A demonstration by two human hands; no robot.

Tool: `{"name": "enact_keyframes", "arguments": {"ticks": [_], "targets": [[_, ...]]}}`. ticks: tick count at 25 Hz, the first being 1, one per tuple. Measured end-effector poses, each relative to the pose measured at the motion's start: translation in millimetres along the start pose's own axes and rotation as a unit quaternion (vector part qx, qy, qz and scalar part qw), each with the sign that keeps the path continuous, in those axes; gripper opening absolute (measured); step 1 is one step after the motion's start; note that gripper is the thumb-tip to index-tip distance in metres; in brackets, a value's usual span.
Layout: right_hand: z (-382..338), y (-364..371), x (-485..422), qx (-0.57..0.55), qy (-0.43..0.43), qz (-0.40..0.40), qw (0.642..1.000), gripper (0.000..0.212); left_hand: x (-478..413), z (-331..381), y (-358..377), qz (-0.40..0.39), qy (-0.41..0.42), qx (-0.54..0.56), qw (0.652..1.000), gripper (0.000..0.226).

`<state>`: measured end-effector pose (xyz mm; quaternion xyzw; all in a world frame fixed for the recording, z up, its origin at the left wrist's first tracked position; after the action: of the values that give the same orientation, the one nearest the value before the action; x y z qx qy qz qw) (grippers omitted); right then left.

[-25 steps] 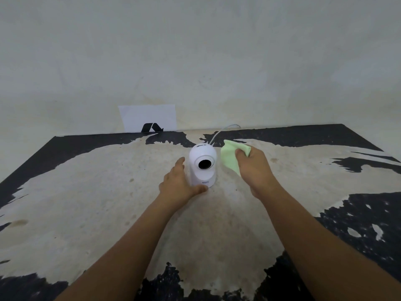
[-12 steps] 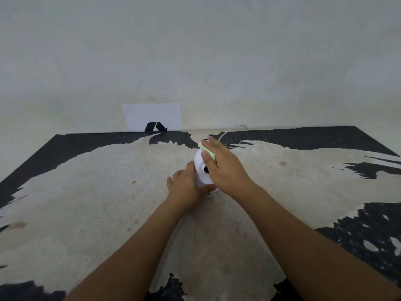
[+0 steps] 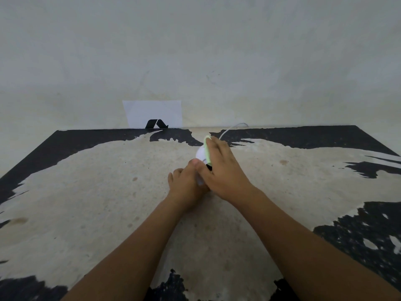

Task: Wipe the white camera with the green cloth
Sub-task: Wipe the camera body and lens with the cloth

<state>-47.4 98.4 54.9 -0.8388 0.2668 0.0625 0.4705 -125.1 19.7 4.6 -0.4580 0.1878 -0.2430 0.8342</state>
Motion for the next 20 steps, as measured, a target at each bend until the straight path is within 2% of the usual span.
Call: {"name": "enact_keyframes", "arguments": {"ticks": [3, 7, 9, 11, 13, 16, 18, 20], "targets": [[-7, -3, -18, 0.092, -0.037, -0.015, 0.995, 0.064, 1, 1, 1, -0.008, -0.005, -0.007, 1.000, 0.057], [3, -2, -27, -0.005, 0.055, -0.038, 0.998, 0.061, 2, 0, -1, 0.014, -0.010, 0.028, 0.999, 0.080], [7, 0, -17, -0.025, 0.067, -0.011, 0.997, 0.065, 3, -1, -2, 0.008, -0.013, 0.046, 0.999, 0.074], [2, 2, -6, 0.046, 0.029, 0.016, 0.998, 0.071, 3, 0, -1, 0.008, -0.003, 0.035, 0.999, 0.058], [-8, 6, -1, 0.133, -0.015, 0.008, 0.991, 0.074, 0, -1, 3, 0.005, -0.005, -0.010, 1.000, 0.048], [-22, 8, -9, 0.190, -0.056, -0.024, 0.980, 0.074, -9, -6, 10, -0.009, -0.022, -0.052, 0.998, 0.049], [-23, 6, -18, 0.165, -0.039, -0.046, 0.984, 0.075, -8, -4, 11, -0.013, -0.003, -0.078, 0.997, 0.051], [-18, 1, -26, 0.111, 0.000, -0.042, 0.993, 0.076, -3, -3, 9, -0.009, -0.013, -0.042, 0.999, 0.056]]}}
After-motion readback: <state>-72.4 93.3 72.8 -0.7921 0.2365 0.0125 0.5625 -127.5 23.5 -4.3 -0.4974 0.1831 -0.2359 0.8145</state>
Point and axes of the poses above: each hand's wrist, its own x-axis away from the middle knuckle, its own y-axis out of the palm, z = x × y, the point moved 4 cm from there along -x, towards the middle knuckle, and after that the axes turned 2 degrees about z, right-handed, at the moved point
